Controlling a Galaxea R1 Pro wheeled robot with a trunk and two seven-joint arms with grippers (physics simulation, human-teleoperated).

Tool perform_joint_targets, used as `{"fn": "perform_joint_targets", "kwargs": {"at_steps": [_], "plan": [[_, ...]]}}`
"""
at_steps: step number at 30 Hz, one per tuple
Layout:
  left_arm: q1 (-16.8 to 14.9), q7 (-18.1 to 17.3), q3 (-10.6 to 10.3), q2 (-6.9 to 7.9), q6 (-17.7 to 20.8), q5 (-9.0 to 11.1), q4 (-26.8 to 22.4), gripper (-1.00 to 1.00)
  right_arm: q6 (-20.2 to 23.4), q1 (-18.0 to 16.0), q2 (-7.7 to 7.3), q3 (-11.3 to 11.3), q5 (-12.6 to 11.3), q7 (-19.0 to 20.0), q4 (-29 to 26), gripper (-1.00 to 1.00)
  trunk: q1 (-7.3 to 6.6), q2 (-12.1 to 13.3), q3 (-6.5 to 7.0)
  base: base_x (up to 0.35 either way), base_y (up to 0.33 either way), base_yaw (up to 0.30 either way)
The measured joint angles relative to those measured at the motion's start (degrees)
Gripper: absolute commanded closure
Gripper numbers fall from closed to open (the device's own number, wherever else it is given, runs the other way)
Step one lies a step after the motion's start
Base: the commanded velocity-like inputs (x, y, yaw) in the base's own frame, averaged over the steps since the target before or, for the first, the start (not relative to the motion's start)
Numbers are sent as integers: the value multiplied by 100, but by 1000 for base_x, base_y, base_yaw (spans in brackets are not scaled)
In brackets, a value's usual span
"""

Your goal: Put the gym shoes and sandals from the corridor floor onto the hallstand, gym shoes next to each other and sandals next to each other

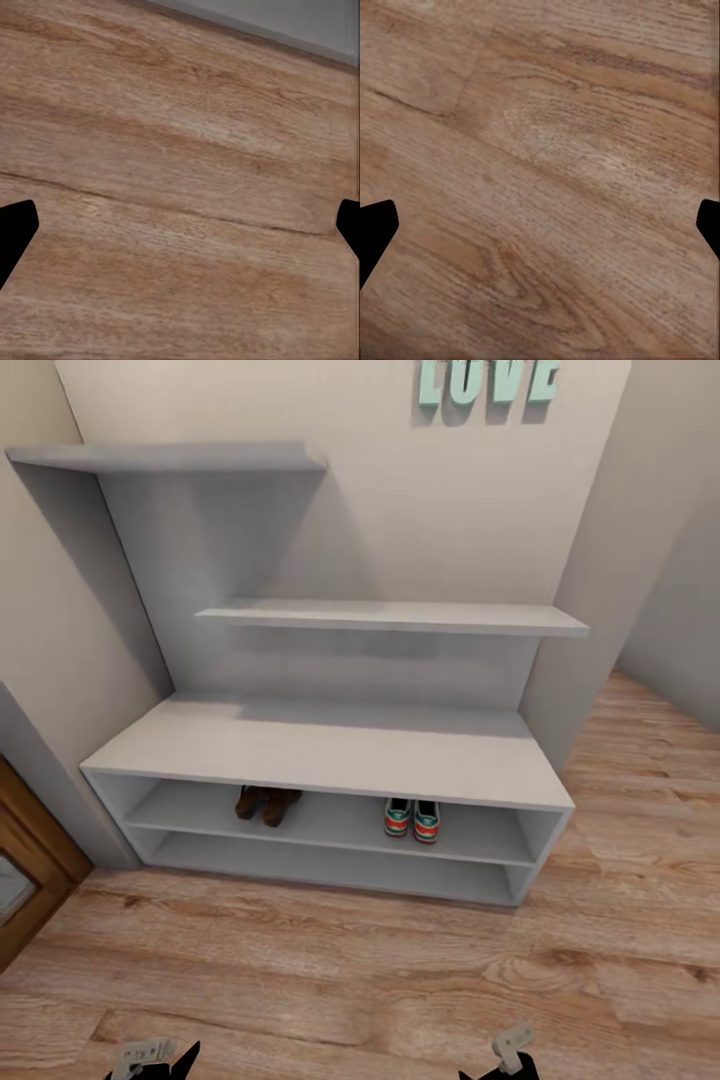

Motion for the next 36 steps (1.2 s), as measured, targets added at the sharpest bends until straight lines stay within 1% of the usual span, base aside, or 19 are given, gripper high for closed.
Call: {"fn": "perform_joint_targets", "kwargs": {"at_steps": [1,2,3,5,10,33,36], "plan": [[0,27,4,-46,-1,-5,4,-100,-8,16,-2,-1,2,0,0,-100,-22,40,18,0,0,0],[3,332,-8,-112,-8,-19,113,-100,-16,67,-4,0,1,-1,0,-100,-44,80,36,0,0,0],[2,436,-9,-125,-12,-16,154,-100,-18,80,-4,-3,-1,-1,0,-100,-66,120,54,0,0,0],[1,582,-12,-141,-17,-9,210,-100,-19,100,-3,-4,-1,-1,-1,-100,-110,201,90,0,0,0],[7,818,-15,-174,-21,-1,308,-100,-20,146,7,-4,2,-1,7,-100,-220,401,179,0,0,0],[6,848,-11,-192,-22,-2,327,-100,-17,168,6,12,39,-1,12,-100,-725,1324,592,0,0,0],[7,848,-8,-190,-22,-2,327,-100,-16,171,20,13,41,-1,45,-100,-726,1325,593,0,0,0]]}}
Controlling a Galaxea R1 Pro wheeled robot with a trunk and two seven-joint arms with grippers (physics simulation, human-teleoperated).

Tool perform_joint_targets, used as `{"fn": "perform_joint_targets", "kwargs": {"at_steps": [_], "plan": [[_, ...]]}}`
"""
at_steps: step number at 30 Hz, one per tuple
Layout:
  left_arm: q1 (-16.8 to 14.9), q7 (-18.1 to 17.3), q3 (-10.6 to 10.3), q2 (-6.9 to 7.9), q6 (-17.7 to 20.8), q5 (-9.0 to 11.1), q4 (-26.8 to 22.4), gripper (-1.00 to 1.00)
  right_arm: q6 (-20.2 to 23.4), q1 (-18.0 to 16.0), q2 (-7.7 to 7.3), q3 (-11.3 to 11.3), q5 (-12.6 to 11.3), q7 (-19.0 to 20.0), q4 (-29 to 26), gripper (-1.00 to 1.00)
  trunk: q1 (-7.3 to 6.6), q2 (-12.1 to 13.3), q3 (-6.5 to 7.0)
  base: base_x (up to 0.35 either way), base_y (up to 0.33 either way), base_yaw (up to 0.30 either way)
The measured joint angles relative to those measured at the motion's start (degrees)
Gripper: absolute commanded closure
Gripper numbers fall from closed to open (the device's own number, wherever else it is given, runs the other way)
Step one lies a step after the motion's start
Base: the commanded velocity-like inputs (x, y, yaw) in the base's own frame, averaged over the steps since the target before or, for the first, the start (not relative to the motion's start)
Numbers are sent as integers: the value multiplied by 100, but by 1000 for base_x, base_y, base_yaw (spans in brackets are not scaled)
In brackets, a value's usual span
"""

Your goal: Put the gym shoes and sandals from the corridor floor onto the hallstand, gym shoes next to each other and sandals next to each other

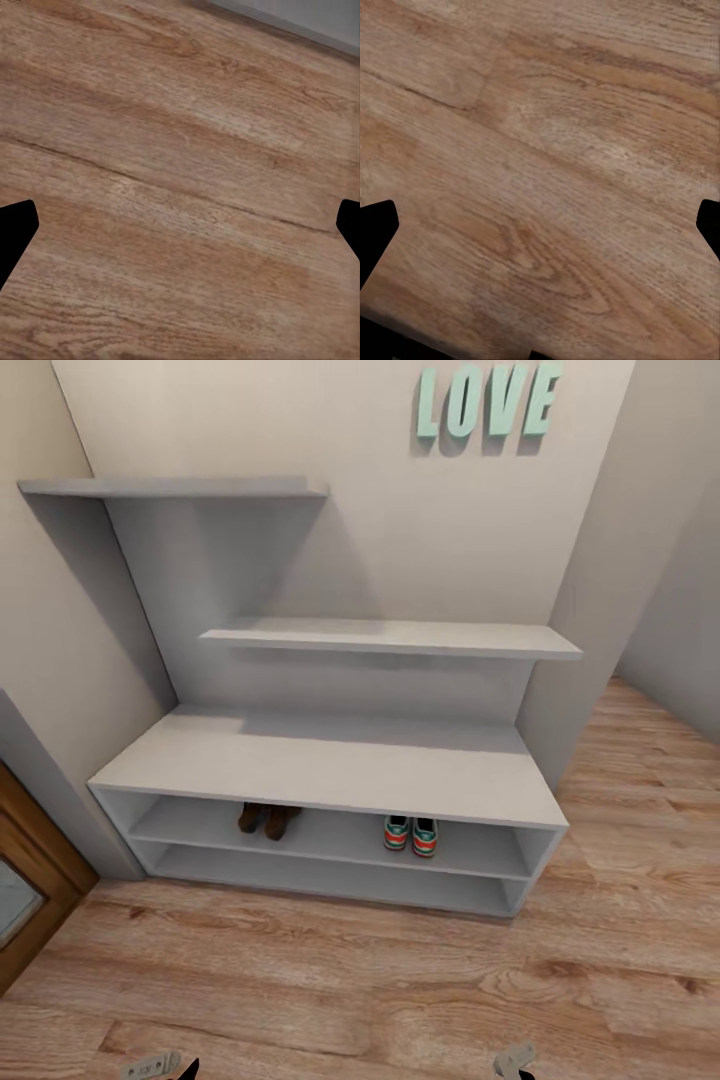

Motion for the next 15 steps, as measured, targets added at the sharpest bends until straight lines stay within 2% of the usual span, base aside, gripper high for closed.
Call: {"fn": "perform_joint_targets", "kwargs": {"at_steps": [15], "plan": [[1,-7,-4,-2,1,-15,16,-100,7,2,46,-1,2,2,217,-100,0,0,0,0,0,0]]}}
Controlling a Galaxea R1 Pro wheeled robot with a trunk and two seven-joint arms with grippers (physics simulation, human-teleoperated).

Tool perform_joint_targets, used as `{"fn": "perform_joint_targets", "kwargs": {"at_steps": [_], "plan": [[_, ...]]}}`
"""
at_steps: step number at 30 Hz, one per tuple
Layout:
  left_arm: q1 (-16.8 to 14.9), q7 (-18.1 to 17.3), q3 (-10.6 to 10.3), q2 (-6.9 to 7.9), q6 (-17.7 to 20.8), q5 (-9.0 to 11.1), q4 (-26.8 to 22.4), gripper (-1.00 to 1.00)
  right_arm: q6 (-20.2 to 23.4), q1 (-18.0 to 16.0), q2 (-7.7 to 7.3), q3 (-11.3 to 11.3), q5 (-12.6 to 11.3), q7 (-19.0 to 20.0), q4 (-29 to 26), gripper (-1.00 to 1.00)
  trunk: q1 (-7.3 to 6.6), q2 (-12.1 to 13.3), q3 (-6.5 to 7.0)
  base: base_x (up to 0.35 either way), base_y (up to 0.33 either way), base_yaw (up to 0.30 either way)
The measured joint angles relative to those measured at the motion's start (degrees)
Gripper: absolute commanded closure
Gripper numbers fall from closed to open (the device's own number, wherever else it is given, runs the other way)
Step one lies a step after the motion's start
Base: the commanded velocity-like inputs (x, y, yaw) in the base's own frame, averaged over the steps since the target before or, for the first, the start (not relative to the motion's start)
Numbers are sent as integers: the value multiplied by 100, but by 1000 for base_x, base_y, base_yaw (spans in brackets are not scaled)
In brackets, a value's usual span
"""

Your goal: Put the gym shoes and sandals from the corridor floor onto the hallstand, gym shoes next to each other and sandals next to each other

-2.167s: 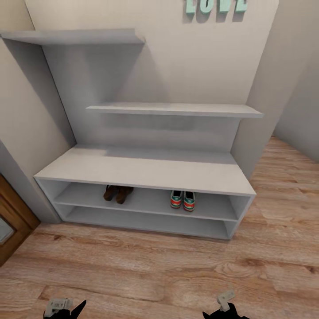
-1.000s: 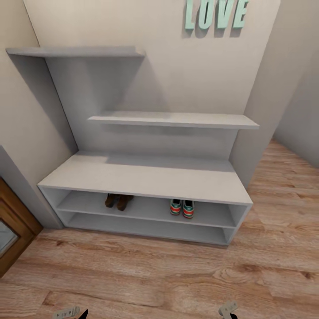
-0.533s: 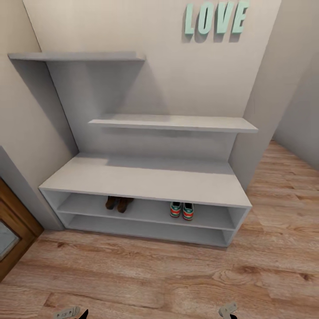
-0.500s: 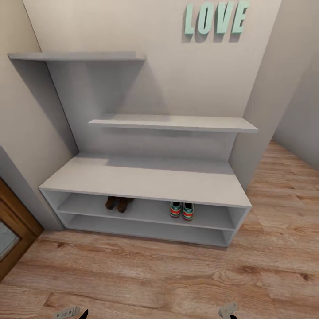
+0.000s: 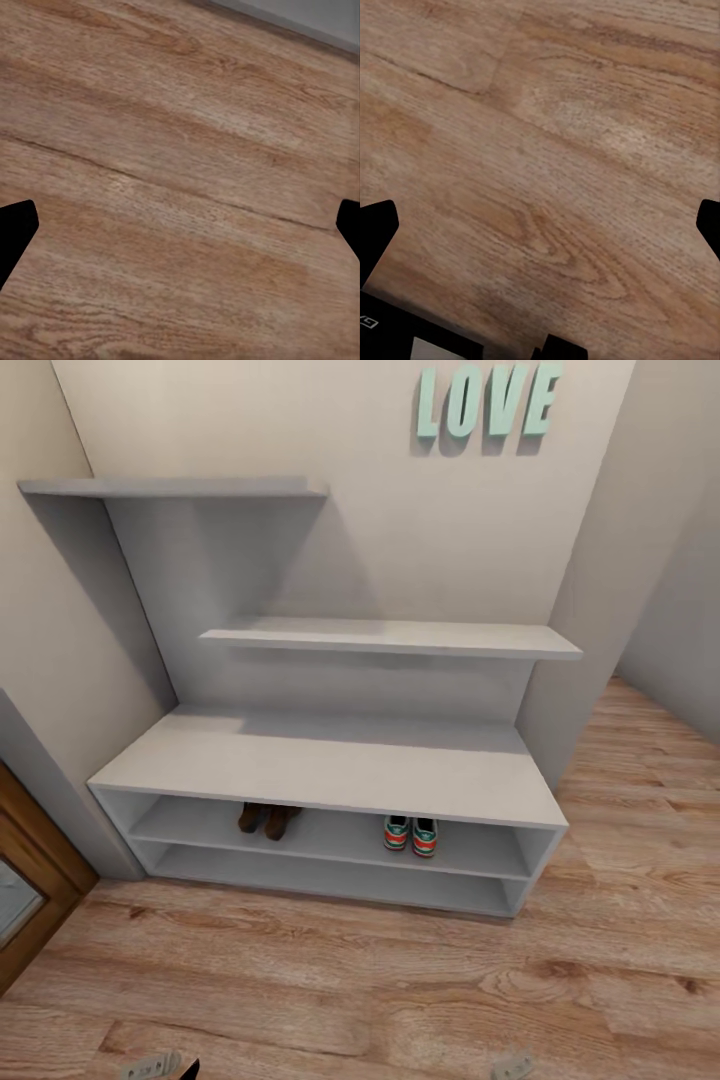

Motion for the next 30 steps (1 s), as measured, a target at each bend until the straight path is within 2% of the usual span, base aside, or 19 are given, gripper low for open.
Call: {"fn": "perform_joint_targets", "kwargs": {"at_steps": [30], "plan": [[0,4,-2,-23,-4,-20,160,-100,3,0,1,0,1,0,10,-100,0,0,0,0,0,0]]}}
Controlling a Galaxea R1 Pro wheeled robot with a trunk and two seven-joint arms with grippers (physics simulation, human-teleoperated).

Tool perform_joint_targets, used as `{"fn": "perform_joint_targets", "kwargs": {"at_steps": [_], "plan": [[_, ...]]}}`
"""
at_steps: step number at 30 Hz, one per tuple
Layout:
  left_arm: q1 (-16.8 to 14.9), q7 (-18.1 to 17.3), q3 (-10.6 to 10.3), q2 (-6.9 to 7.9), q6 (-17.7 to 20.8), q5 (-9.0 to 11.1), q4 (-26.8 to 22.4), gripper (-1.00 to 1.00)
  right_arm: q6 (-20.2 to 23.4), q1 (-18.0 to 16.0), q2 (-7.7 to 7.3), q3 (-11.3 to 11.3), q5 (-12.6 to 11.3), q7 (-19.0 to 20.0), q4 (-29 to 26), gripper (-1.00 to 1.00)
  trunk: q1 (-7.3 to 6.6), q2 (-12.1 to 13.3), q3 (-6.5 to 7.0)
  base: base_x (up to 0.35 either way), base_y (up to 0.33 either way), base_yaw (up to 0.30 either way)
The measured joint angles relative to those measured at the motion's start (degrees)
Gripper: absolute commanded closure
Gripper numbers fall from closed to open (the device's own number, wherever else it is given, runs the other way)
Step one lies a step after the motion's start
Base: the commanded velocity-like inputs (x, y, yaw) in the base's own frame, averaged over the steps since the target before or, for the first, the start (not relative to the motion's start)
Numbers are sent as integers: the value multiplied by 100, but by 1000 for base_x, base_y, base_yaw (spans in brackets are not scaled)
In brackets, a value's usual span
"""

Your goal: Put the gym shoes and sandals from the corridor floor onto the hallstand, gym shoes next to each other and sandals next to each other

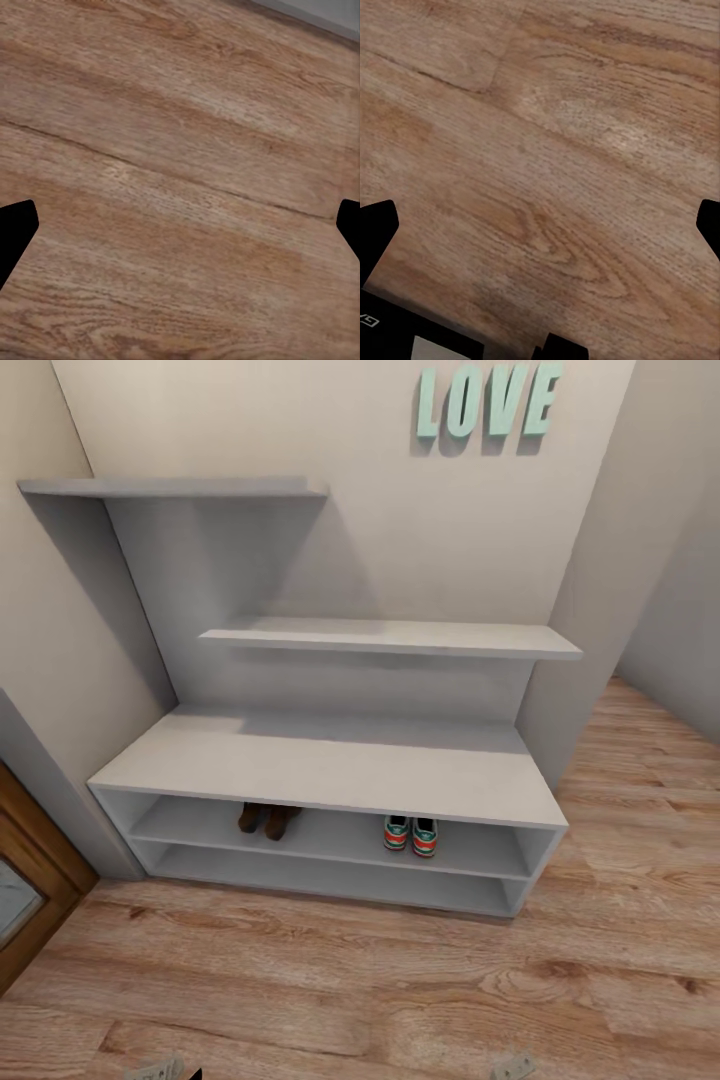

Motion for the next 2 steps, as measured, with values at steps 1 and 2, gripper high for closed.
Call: {"fn": "perform_joint_targets", "kwargs": {"at_steps": [1,2], "plan": [[0,0,-4,0,1,-1,0,-100,0,0,0,0,1,0,2,-100,0,0,0,0,0,0],[0,-2,-7,0,0,-4,0,-100,0,0,0,0,2,0,1,-100,0,0,0,0,0,0]]}}
